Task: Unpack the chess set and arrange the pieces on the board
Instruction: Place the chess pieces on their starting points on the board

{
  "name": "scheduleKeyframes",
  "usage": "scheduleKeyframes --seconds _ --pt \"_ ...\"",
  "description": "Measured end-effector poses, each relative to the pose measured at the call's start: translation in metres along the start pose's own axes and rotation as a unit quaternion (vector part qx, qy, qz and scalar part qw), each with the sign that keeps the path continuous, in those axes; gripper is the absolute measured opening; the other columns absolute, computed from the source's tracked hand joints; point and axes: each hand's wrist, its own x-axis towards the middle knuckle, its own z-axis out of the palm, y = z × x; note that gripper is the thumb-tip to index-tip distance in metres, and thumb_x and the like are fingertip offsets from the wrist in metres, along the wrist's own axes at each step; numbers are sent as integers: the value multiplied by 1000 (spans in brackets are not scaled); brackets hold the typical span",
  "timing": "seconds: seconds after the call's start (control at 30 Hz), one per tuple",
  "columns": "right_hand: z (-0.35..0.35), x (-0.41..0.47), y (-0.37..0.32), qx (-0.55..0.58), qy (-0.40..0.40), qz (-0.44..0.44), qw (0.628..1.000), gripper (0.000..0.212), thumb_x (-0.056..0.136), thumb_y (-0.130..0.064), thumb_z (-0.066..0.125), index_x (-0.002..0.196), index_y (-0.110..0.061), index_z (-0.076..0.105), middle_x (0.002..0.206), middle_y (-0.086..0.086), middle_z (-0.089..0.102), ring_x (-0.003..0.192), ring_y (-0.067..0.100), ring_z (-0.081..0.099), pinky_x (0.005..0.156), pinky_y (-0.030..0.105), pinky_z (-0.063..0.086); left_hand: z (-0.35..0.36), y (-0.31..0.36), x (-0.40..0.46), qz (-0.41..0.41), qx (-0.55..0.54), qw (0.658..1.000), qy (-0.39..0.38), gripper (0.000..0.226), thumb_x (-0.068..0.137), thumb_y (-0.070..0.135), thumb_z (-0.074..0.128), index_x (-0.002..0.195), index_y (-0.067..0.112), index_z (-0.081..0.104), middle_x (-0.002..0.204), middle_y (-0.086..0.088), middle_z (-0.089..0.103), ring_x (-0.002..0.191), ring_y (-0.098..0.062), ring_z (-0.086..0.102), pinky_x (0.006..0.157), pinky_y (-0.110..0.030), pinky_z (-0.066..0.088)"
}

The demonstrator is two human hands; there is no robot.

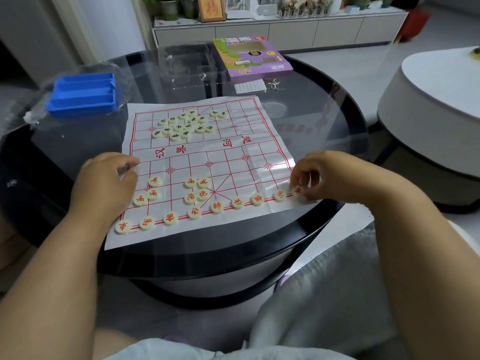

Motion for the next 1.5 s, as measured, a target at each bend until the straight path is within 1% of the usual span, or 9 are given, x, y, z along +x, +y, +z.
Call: scheduleKeyframes --seconds 0.13,0.27,0.47,0.7,0.9,1.07,1.2,1.4,1.5 --pt "-1 -1 2 1 1 2 1000 19 81 -18 70 91 -35 66 89 -18 57 82 14 57 78 32 55 0 1 0 -4 -4 1000 -1 30 95 18 55 122 11 65 129 -7 58 118 -28 50 97 -45 44" --pt "-2 -3 0 9 -4 5 1000 21 81 -20 72 94 -35 65 90 -19 55 83 14 56 75 26 52 -1 2 -1 -6 -4 1000 -2 30 95 19 55 122 11 65 130 -8 58 118 -28 50 96 -45 44" --pt "-3 -3 -2 10 1 4 1000 23 80 -26 73 96 -38 61 92 -17 57 83 13 57 74 25 53 0 1 -1 -12 -9 1000 -2 30 95 20 54 122 12 65 129 -7 58 117 -28 51 95 -46 46" --pt "-6 4 -19 63 72 4 995 16 79 -38 69 91 -39 59 93 -14 60 83 13 59 74 36 57 2 -2 0 -6 -18 1000 8 30 95 19 55 122 13 65 128 -5 59 117 -25 52 95 -40 44" --pt "-2 23 -48 36 99 -38 994 18 82 -38 67 99 -30 66 92 -10 61 82 11 58 71 29 52 3 -5 2 -4 -24 1000 11 29 94 20 55 120 14 66 126 -3 60 116 -23 52 92 -36 43" --pt "8 41 -77 29 72 -64 995 18 85 -36 65 101 -29 66 95 -9 63 84 8 60 73 21 52 4 -9 3 -5 -31 999 13 28 94 22 57 119 15 66 125 -1 61 115 -21 52 90 -30 41" --pt "13 55 -97 28 64 -77 995 19 86 -33 65 104 -27 67 98 -10 62 87 9 59 72 15 48 4 -10 4 -5 -34 999 11 28 93 23 58 119 16 66 125 0 61 116 -21 50 94 -34 41" --pt "15 70 -106 51 83 -70 993 14 87 -23 65 101 -24 68 100 -7 66 90 12 62 83 26 53 3 -13 6 -23 -61 998 7 27 93 28 60 117 19 67 125 4 60 114 -18 52 92 -34 45" --pt "14 74 -103 52 78 -59 994 17 85 -17 68 100 -24 69 99 -6 66 89 11 62 83 24 53 2 -14 6 -36 -79 996 4 25 93 29 60 115 20 67 124 5 60 112 -16 54 90 -36 51"
